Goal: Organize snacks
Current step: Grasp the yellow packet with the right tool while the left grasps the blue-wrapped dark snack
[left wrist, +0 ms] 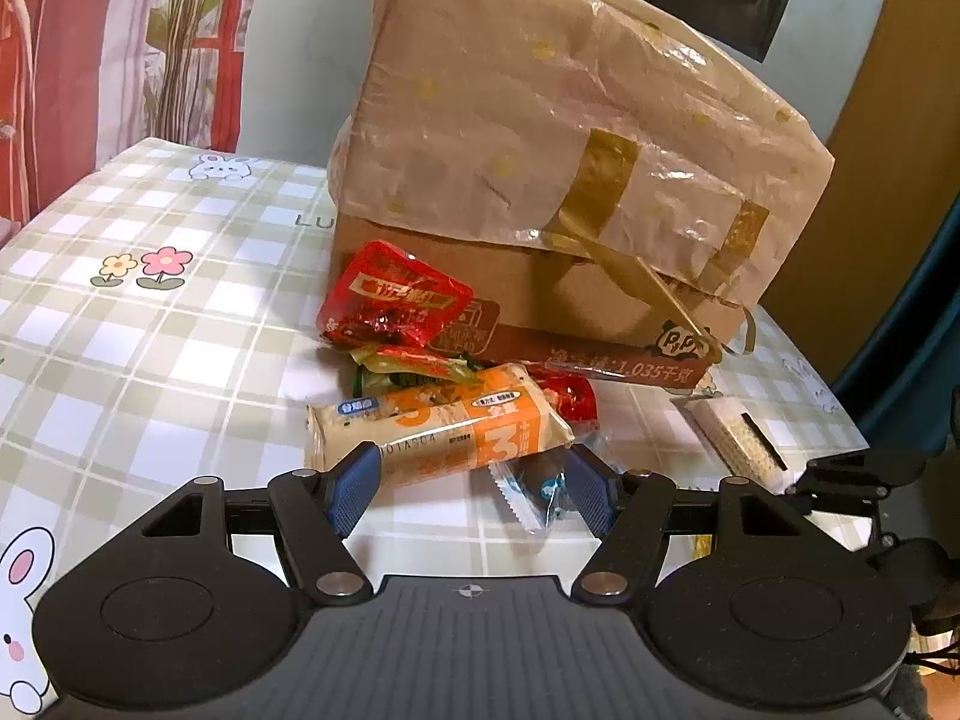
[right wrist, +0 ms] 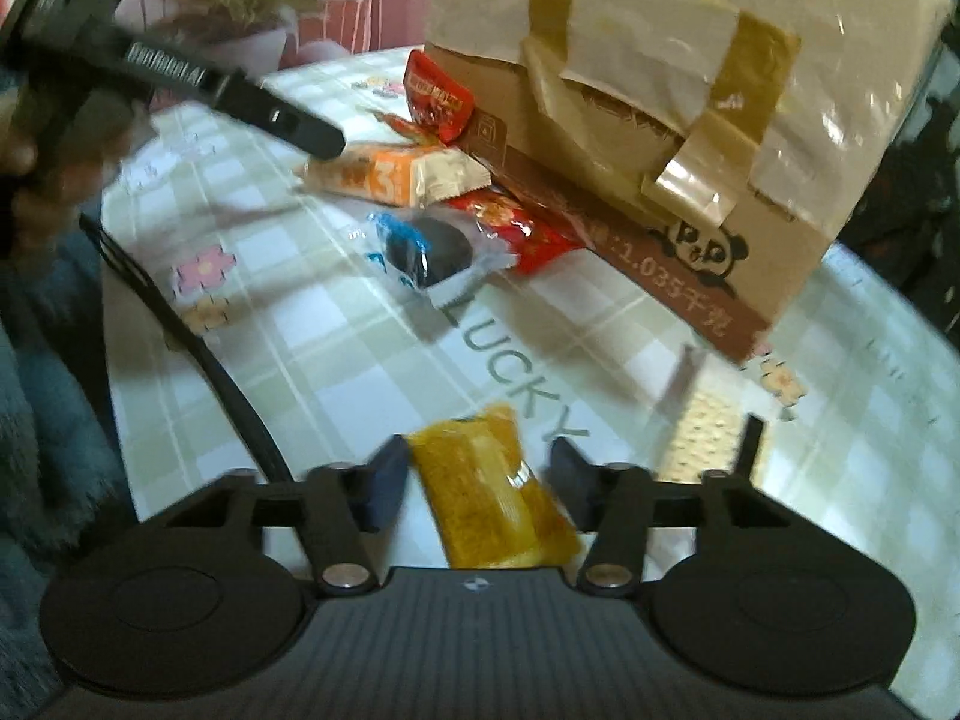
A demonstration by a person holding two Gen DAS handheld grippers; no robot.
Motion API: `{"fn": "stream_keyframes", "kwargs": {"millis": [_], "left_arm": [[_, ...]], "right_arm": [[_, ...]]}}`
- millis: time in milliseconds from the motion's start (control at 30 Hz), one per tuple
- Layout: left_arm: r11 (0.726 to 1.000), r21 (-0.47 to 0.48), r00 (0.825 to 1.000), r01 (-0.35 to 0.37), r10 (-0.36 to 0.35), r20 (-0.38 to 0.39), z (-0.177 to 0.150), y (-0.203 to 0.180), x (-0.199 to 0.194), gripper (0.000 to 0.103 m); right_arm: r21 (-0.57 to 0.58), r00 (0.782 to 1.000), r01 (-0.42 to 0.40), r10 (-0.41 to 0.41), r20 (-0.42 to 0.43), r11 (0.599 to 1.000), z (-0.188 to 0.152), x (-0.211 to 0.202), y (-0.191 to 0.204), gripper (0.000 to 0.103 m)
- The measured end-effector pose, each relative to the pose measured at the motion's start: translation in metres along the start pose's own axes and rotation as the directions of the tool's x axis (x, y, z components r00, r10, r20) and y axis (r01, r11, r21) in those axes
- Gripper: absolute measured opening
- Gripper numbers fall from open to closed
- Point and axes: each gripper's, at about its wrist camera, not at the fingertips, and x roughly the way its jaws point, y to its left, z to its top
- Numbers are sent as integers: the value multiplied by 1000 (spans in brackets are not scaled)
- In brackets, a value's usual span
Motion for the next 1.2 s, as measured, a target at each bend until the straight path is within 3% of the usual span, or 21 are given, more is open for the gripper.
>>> {"fn": "stream_keyframes", "kwargs": {"millis": [200, 333, 467, 800, 1067, 1200], "left_arm": [[1000, 7, 999, 21, -21, -26, -3, -7, 7, 69], [999, 34, 998, 41, -39, -47, -4, -16, 13, 69], [998, 39, 996, 39, -36, -76, -2, -22, 25, 69], [1000, 4, 988, 4, -4, -152, 4, -45, 66, 78], [998, 41, 991, -51, 56, -121, 2, -59, 83, 81], [1000, 21, 996, -11, 13, -87, -3, -56, 76, 57]], "right_arm": [[200, 995, 19, -39, 95, 980, 0, 7, -16, 40], [314, 981, 68, -120, 149, 947, 5, 18, -18, 39], [324, 969, 102, -168, 183, 941, 6, 25, -9, 39], [363, 963, 75, -162, 216, 929, -3, 20, -15, 39], [376, 962, 63, -157, 225, 924, -7, 17, -16, 39], [379, 962, 61, -156, 226, 923, -7, 16, -16, 39]]}}
